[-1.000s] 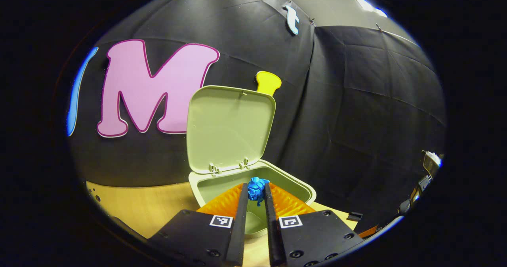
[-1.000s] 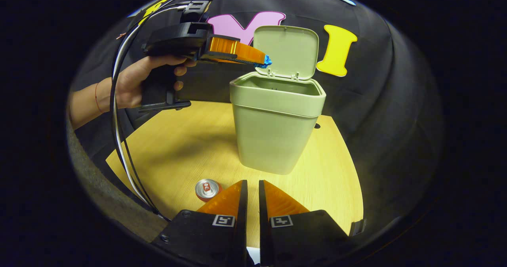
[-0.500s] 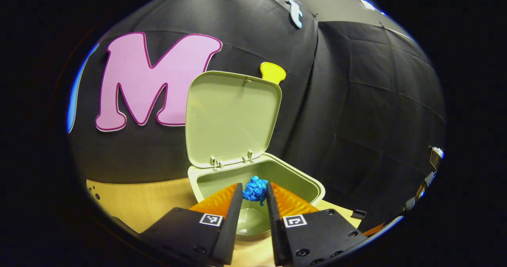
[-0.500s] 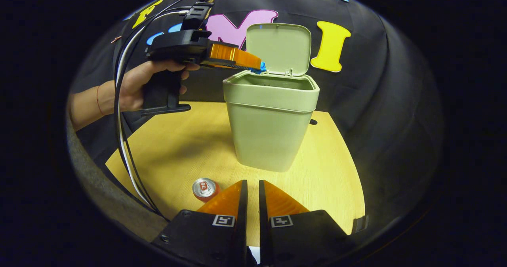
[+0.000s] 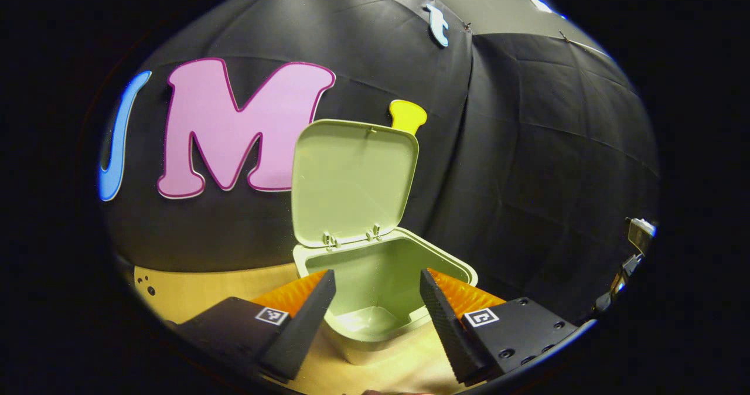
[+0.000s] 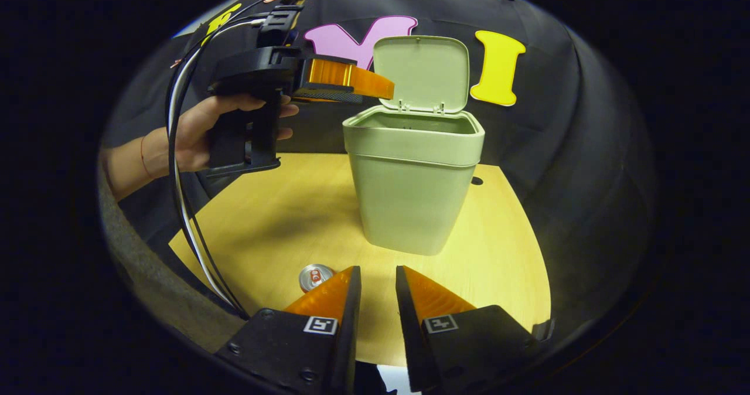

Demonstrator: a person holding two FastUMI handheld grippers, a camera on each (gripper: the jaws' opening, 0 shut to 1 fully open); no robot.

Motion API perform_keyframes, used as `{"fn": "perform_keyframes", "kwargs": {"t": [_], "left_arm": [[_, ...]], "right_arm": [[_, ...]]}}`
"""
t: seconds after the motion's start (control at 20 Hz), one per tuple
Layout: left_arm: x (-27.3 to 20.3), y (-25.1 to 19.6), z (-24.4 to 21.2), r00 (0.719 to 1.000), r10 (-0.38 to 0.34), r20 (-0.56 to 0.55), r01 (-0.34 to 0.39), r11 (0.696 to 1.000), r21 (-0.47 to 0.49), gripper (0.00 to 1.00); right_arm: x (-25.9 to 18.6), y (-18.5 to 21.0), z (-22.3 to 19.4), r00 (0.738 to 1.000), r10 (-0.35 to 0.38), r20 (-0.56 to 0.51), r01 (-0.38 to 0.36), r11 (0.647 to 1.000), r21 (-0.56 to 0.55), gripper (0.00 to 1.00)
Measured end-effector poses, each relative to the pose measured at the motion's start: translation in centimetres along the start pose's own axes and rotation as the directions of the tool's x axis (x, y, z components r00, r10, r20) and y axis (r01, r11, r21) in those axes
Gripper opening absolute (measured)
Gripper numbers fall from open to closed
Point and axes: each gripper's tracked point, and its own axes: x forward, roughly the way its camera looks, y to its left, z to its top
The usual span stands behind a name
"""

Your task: Press the lid of the desktop garbage bin to open it, pick up the crumpled paper on the desktop and throw it into the bin, then pick up the pop can on the desktop and drop it into the bin, and finally close the garbage bin lid.

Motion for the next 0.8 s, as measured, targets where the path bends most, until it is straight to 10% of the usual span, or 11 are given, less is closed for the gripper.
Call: {"fn": "perform_keyframes", "kwargs": {"t": [0.35,0.8], "left_arm": [[-5.4,2.7,0.6,0.994,0.107,0.028,-0.107,0.994,-0.006,0.96],[-14.1,6.1,-1.2,0.959,0.283,0.032,-0.280,0.958,-0.066,0.95]], "right_arm": [[1.0,3.3,-0.4,0.991,0.134,-0.021,-0.134,0.991,-0.019,0.85],[3.3,7.2,-2.5,0.965,0.235,-0.117,-0.250,0.957,-0.144,0.88]]}}
